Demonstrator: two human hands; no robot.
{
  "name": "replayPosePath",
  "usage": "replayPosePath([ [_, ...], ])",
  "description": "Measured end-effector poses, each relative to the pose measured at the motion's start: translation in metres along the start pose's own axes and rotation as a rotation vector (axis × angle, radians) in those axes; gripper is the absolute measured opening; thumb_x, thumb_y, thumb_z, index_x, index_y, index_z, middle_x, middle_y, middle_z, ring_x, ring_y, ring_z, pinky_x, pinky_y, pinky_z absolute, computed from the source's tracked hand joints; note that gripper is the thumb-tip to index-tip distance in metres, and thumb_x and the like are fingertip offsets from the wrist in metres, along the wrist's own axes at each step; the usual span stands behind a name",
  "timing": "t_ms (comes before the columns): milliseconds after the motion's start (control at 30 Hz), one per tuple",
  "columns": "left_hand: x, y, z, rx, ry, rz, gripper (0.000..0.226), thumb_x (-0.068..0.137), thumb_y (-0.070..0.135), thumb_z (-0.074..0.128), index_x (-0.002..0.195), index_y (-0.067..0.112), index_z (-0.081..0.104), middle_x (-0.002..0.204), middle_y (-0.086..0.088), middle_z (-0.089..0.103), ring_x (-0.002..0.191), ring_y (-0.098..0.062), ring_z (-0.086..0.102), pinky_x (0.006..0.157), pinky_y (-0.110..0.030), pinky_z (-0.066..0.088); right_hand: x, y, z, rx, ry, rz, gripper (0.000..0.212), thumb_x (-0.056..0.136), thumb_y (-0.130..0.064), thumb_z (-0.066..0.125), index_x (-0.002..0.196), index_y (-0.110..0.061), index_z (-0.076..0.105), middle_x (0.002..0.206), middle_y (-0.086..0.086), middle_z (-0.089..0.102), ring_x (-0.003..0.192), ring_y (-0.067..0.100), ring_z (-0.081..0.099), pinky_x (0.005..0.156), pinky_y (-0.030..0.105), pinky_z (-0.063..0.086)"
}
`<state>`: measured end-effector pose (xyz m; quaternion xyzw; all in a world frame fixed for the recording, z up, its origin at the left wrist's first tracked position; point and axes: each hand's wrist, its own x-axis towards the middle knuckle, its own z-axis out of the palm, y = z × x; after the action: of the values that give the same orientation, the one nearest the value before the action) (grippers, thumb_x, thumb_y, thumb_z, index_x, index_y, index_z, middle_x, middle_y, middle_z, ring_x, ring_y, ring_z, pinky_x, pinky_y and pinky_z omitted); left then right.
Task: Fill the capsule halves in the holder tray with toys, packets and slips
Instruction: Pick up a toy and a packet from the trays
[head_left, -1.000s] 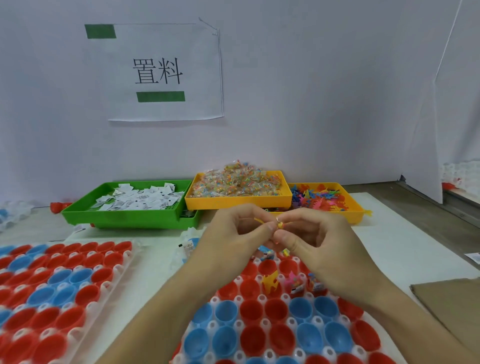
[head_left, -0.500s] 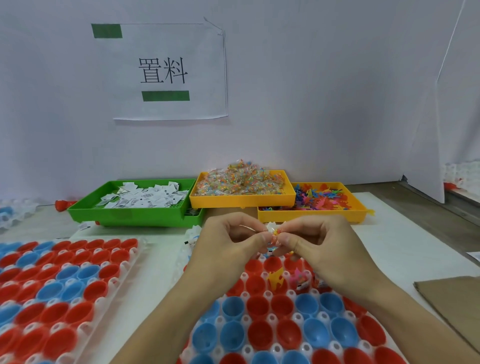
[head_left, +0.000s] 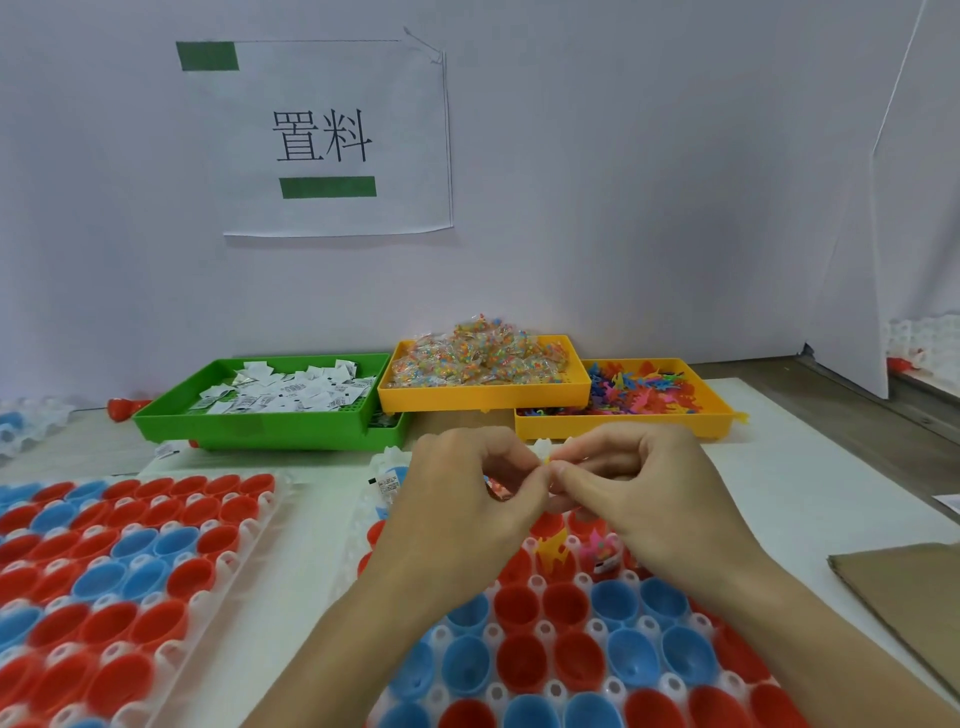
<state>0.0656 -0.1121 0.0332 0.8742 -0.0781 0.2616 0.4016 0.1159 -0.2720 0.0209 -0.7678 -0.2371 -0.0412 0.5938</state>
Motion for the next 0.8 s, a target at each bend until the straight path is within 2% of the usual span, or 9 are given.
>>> replayPosePath([
  [100,0.001,-0.0009,-0.0032,-0.069,-0.05,-0.026,0.019,0.085,0.01,0.071,0.08,0.026,0.08,0.067,0.017,0.072,0.066,0.001,0.065,0.06,-0.014,0.048,0.0011,-0.0006,-0.002,0.045,-0.003,0.03,0.006,0.087,-0.013,0.075,0.084,-0.019,0.076,0.074,-0.002,0.077,0.069,0.013,0.076,0.06,0.023,0.06],
  [167,0.0019,-0.0026,-0.0043,-0.184,-0.059,-0.094,0.019,0.083,0.006,0.074,0.08,0.023,0.081,0.069,0.013,0.073,0.066,0.001,0.066,0.063,-0.014,0.049,0.001,-0.0014,-0.003,0.071,-0.016,0.046,0.005,0.087,-0.012,0.075,0.085,-0.017,0.076,0.075,0.0,0.077,0.071,0.015,0.076,0.059,0.023,0.059],
  [333,0.0019,-0.0047,-0.0049,-0.41,-0.045,-0.213,0.017,0.074,0.004,0.082,0.068,0.019,0.078,0.069,0.0,0.075,0.064,-0.008,0.07,0.06,-0.016,0.05,0.0002,-0.0045,-0.0041,0.129,-0.095,0.049,0.006,0.088,-0.011,0.073,0.091,-0.014,0.077,0.08,0.001,0.078,0.075,0.016,0.076,0.064,0.022,0.06],
  [500,0.0017,-0.0056,-0.0041,-0.376,-0.058,-0.211,0.012,0.07,0.011,0.085,0.07,0.016,0.075,0.069,-0.002,0.074,0.064,-0.012,0.069,0.061,-0.021,0.053,-0.0017,-0.0067,-0.0059,0.106,-0.165,0.023,0.008,0.086,-0.021,0.075,0.093,-0.019,0.078,0.083,-0.001,0.078,0.079,0.015,0.076,0.069,0.026,0.061],
  [600,0.0004,-0.0053,-0.0008,-0.266,-0.063,-0.163,0.016,0.069,0.012,0.087,0.07,0.015,0.072,0.068,0.001,0.072,0.064,-0.011,0.066,0.061,-0.023,0.054,-0.0015,-0.0041,-0.0027,0.027,-0.124,-0.005,0.006,0.084,-0.025,0.076,0.09,-0.024,0.079,0.081,-0.006,0.078,0.077,0.011,0.075,0.071,0.027,0.061],
  [800,0.0005,-0.0062,-0.0008,-0.255,-0.097,-0.156,0.022,0.069,0.012,0.088,0.071,0.019,0.068,0.07,0.004,0.071,0.063,-0.006,0.065,0.062,-0.02,0.053,0.0015,-0.0021,-0.0061,-0.052,-0.097,-0.056,0.012,0.089,-0.017,0.072,0.083,-0.025,0.079,0.078,-0.011,0.076,0.077,0.003,0.072,0.073,0.014,0.055],
])
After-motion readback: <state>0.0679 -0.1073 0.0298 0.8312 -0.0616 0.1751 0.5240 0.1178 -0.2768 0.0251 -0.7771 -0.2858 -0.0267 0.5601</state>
